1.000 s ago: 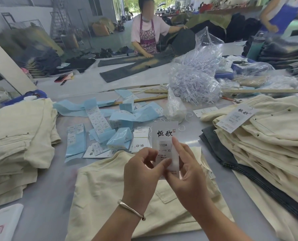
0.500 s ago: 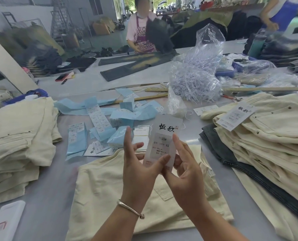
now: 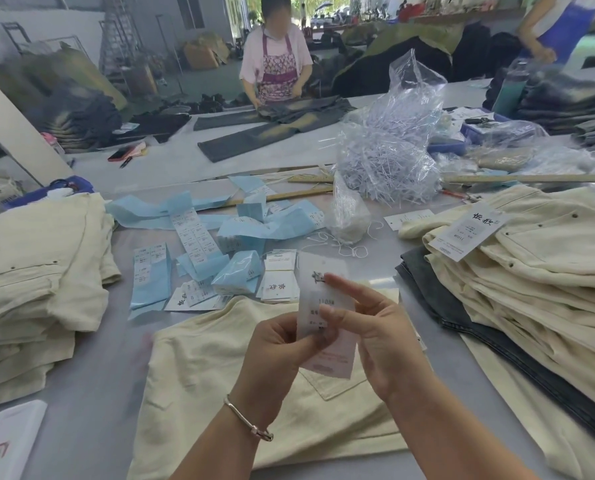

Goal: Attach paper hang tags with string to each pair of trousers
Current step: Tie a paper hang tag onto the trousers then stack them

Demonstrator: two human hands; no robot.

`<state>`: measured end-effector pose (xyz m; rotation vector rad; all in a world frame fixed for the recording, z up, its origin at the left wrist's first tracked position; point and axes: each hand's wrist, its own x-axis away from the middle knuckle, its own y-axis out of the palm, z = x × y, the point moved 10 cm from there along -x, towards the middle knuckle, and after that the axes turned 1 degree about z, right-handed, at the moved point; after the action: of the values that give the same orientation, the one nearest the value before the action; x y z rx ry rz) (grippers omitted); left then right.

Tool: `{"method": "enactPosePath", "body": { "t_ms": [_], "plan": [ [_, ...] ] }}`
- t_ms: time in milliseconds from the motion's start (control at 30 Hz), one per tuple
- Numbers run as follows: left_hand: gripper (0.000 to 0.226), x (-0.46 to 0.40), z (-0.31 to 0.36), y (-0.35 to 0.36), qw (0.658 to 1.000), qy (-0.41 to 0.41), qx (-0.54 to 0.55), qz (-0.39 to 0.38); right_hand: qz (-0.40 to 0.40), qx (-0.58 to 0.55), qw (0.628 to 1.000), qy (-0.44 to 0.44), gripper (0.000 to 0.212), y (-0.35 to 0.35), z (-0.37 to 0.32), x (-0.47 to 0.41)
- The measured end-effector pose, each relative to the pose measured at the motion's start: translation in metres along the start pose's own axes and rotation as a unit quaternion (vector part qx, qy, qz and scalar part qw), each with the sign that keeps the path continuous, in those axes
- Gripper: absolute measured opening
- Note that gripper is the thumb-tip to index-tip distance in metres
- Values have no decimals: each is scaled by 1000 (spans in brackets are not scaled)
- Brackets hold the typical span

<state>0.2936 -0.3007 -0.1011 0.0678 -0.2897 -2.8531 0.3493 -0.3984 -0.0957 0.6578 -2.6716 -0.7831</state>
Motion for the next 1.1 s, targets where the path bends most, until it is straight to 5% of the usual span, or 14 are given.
{"method": "enactPosePath", "body": {
  "t_ms": [167,500,767,967,1033,1100],
  "plan": [
    [24,-3,0,-1,998,5,-51,-21,45,-3,998,51,27,-9,15,-10],
    [20,-26,-6,-18,996,10,-81,-36,110,-14,993,50,27,-19,27,-45],
    [27,-65,-44,-37,995,-79,-51,-24,70,266,960,-57,25,-13,11,-77],
    [38,-92,-65,-53,987,-108,-88,84,126,225,965,-36,17,-56,21,-133],
    [50,-98,-78,-69,981,-116,-89,132,165,300,938,-53,15,-85,11,-166],
    [36,-100,-92,-87,972,-134,-75,175,187,418,887,-60,12,-109,0,-203]
  ]
}}
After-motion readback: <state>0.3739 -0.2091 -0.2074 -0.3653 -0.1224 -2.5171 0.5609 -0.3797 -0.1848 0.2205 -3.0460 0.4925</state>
